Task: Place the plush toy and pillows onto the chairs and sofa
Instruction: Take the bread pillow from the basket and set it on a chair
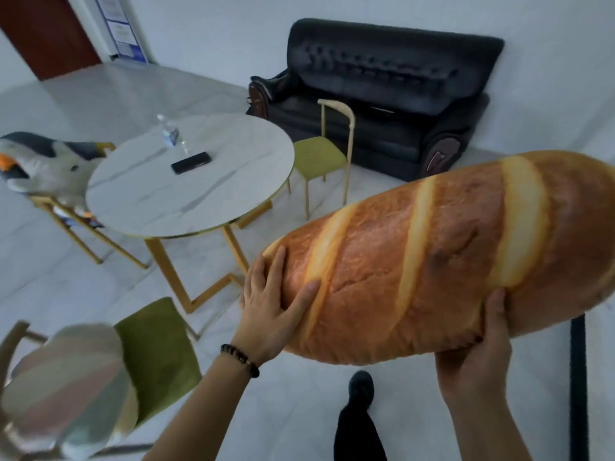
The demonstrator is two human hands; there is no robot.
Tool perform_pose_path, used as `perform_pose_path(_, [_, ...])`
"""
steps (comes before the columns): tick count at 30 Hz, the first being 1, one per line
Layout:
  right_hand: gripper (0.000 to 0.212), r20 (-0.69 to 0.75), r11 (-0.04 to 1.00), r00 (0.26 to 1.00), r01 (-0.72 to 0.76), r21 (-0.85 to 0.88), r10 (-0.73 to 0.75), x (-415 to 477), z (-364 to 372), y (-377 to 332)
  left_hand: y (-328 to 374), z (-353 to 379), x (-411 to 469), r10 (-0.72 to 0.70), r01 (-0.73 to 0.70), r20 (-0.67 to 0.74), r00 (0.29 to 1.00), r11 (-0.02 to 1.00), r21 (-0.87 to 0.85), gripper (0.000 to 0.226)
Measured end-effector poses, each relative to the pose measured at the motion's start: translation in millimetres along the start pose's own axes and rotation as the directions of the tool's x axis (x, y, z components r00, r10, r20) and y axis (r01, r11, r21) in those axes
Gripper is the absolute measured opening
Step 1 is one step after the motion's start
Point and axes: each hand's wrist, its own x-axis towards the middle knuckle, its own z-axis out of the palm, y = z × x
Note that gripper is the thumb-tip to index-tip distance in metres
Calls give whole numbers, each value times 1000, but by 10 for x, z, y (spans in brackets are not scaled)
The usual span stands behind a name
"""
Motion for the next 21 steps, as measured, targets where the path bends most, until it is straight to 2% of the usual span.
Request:
perform_pose_path(4, [57, 40, 998, 999, -6, -61, 8, 1292, 410, -123, 300, 212, 1300, 44, -49, 37, 998, 989, 138, 99])
perform_pose_path(7, [44, 73, 992, 997, -18, -125, 28, 2159, 906, -297, 624, 143, 2172, 132, -136, 37, 991, 975, 173, 96])
perform_pose_path(10, [38, 126, 985, 989, -52, -163, 73, 2916, 1501, -390, 810, 54, 2924, 148, -140, -45, 988, 981, 137, 96])
perform_pose_path(13, [43, 181, 982, 979, -66, -176, 98, 3652, 2006, -303, 803, 13, 3645, 173, -153, -157, 972, 980, 130, 101])
perform_pose_path(15, [47, 197, 980, 974, -72, -183, 108, 4111, 2292, -194, 733, 85, 4152, 190, -164, -210, 959, 977, 134, 96])
perform_pose_path(17, [60, 221, 974, 969, -61, -218, 110, 4631, 2588, -29, 633, 218, 4792, 171, -150, -261, 950, 984, 97, 88])
perform_pose_path(20, [105, 212, 961, 972, -35, -274, 96, 5368, 3076, 152, 553, 435, 5698, 137, -152, -366, 921, 988, -11, 82])
perform_pose_path(21, [112, 219, 954, 971, -24, -299, 93, 5622, 3250, 189, 562, 465, 5995, 117, -151, -399, 909, 987, -54, 77])
